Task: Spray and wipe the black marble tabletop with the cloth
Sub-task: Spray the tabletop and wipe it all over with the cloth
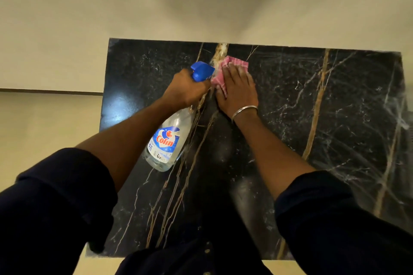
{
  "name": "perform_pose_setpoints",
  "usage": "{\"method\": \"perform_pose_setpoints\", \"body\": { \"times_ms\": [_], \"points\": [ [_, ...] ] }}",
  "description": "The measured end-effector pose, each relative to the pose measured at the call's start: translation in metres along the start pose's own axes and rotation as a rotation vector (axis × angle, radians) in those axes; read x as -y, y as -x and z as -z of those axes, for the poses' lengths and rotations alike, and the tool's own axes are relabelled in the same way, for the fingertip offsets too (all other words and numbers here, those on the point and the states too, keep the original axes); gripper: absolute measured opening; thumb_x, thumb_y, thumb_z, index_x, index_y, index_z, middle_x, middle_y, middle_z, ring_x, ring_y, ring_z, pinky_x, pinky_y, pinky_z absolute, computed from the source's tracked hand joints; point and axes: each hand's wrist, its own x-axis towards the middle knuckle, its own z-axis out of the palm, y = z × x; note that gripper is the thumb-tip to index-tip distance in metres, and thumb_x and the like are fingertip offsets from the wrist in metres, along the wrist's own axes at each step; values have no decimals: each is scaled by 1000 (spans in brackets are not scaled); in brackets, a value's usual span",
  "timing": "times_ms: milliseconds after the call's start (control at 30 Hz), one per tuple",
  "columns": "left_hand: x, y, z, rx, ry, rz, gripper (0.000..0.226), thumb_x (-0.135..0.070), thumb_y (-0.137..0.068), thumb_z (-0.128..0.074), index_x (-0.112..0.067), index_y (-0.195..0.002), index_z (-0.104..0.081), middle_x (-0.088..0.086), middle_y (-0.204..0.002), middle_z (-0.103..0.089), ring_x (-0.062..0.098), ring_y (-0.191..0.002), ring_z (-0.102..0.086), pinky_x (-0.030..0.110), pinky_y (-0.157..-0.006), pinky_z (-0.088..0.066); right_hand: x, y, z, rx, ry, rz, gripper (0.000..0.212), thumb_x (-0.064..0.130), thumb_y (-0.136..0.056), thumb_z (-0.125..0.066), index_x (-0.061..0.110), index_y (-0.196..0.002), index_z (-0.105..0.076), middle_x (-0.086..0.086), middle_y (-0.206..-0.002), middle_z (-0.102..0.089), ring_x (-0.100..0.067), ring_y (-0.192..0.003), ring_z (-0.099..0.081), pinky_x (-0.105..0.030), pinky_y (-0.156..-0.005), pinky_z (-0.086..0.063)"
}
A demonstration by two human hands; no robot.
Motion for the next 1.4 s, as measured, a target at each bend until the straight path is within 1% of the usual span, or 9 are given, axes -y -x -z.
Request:
{"method": "perform_pose_setpoints", "body": {
  "times_ms": [233, 400, 767, 867, 933, 1067, 1167, 1300, 1400],
  "points": [
    [-3, -16, 6, 50, 3, -2, 21, -19, -89, -60, -9, -107, -58, 18, -93, -66, 19, -77, -62, 38, -78, -56, -133, -7, 7, -143, -74, -479, 70, 47, -96, -23, 5, -152, -28, -18, -157, -31, -36, -145, -26, -48, -121, -18],
    [-3, -26, 13, 35, 17, -29, 11, -19, -89, -59, -14, -99, -56, 5, -81, -61, 12, -71, -59, 26, -69, -51, -120, -18, 8, -165, -108, -707, 70, 44, -95, -23, 8, -155, -22, -14, -161, -23, -33, -149, -19, -48, -121, -12],
    [1, -8, 33, -50, 51, -55, 10, -22, -88, -61, -15, -95, -59, 6, -79, -64, 12, -67, -60, 24, -63, -50, 54, -57, 9, -32, -75, 21, 61, 37, -101, -34, 12, -155, -22, -8, -161, -24, -28, -149, -18, -44, -122, -14],
    [5, 7, 39, -61, 53, -35, 12, -23, -86, -62, -14, -94, -59, 3, -74, -61, 13, -67, -60, 30, -66, -53, 65, -51, 29, -18, -613, -33, 49, 26, -102, -43, 8, -147, -40, -12, -146, -47, -26, -134, -43, -34, -114, -31],
    [4, 17, 40, -33, 71, -46, 10, -20, -87, -61, -14, -94, -58, 3, -74, -60, 13, -67, -59, 30, -67, -52, 58, -37, 44, 29, -1138, -263, 40, 27, -104, -43, 7, -137, -52, -9, -112, -64, -20, -96, -63, -27, -84, -50],
    [-1, 37, 34, -1, 88, -83, 7, -20, -88, -62, -16, -92, -58, 2, -74, -59, 13, -66, -58, 32, -68, -52, 23, 9, 65, 71, -2020, -726, 37, 31, -101, -47, 2, -116, -64, -16, -93, -73, -36, -90, -67, -53, -83, -54],
    [-8, 49, 17, 22, 47, -89, 28, -29, -87, -66, -11, -107, -60, 5, -86, -66, 15, -74, -63, 32, -72, -54, 2, 49, 64, 76, -2248, -767, 52, 42, -100, -40, 8, -93, -78, -19, -95, -74, -41, -85, -71, -69, -75, -49],
    [-25, 62, -11, 64, -22, -128, 31, -39, -87, -66, -16, -105, -57, 2, -79, -62, 12, -68, -60, 27, -67, -53, -13, 78, 55, -128, -2402, -750, 43, 36, -100, -43, 3, -109, -69, -15, -99, -74, -31, -87, -73, -43, -72, -60],
    [-33, 66, -26, 34, -68, -171, 35, -43, -88, -64, -14, -108, -59, -3, -75, -59, 7, -66, -57, 22, -62, -44, -23, 88, 55, -113, -2403, -730, 44, 37, -99, -44, 2, -114, -66, -17, -106, -72, -32, -95, -70, -44, -79, -57]
  ]
}}
